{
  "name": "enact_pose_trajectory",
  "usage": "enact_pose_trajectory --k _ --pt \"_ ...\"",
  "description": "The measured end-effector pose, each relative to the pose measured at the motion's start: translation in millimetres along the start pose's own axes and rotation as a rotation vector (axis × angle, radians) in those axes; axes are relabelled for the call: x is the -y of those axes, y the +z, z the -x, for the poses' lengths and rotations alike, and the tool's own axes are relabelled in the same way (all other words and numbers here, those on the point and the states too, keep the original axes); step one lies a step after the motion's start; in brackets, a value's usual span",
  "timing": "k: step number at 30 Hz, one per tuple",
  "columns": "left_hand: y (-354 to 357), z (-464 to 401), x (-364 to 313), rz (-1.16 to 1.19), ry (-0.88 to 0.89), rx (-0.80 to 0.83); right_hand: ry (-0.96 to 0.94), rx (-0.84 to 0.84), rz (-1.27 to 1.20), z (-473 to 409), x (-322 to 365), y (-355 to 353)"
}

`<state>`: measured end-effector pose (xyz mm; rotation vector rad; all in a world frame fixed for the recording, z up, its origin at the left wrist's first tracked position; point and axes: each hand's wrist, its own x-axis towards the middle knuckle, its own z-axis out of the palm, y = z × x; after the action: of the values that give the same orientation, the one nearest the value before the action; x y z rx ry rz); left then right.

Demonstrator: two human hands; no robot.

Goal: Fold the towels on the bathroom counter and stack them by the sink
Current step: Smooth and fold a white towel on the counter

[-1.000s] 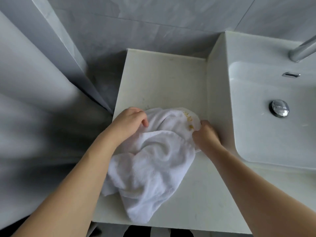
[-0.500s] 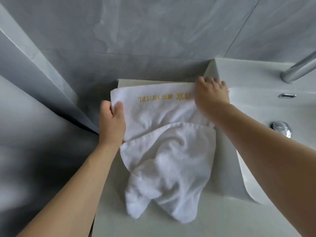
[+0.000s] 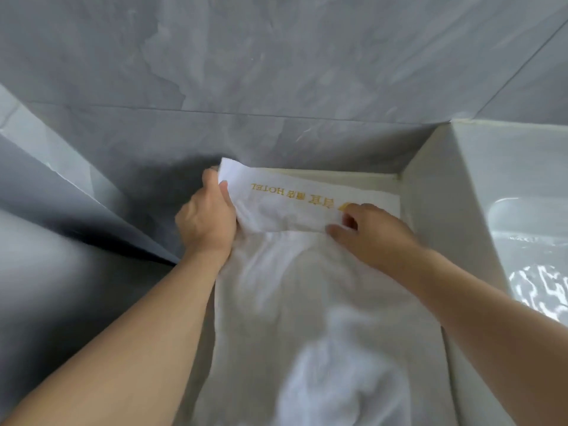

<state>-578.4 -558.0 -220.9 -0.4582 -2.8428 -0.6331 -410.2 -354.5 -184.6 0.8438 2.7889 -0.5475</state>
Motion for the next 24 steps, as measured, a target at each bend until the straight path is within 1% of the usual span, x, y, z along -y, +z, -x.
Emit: enact_pose_trajectory --k 2,5,7,10,13,15,17,20,22,24 --pt "3 -8 -4 -0.018 0.049 0.012 0.091 -0.069 0.079 -6 -4 -7" --pt "5 -11 -6 -0.088 0.096 0.024 0.159 -0.202 0.334 -17 -1 -10" --pt "5 -10 -8 -0.105 0.086 0.019 0.159 -0.220 0.282 -15 13 3" --pt "1 -10 -11 -0.089 0.055 0.016 0.197 -0.108 0.093 -4 27 32" --pt "2 -9 -10 -0.069 0.033 0.014 0.203 -0.059 0.008 -13 7 31" --pt "2 -10 -10 -0.059 0.024 0.025 0.152 -0.053 0.017 -18 -7 23" --pt "1 -10 -9 -0.043 0.032 0.020 0.100 -0.100 0.069 -15 -11 22" --pt "2 -10 -6 -0.026 0.038 0.003 0.100 -0.177 0.122 -9 -6 26" --pt "-1 -10 -8 0.003 -0.020 0.057 0.102 -0.189 0.120 -7 -4 24" --pt "-10 -9 -10 0.076 -0.042 0.048 0.102 -0.194 0.107 -6 -4 22"
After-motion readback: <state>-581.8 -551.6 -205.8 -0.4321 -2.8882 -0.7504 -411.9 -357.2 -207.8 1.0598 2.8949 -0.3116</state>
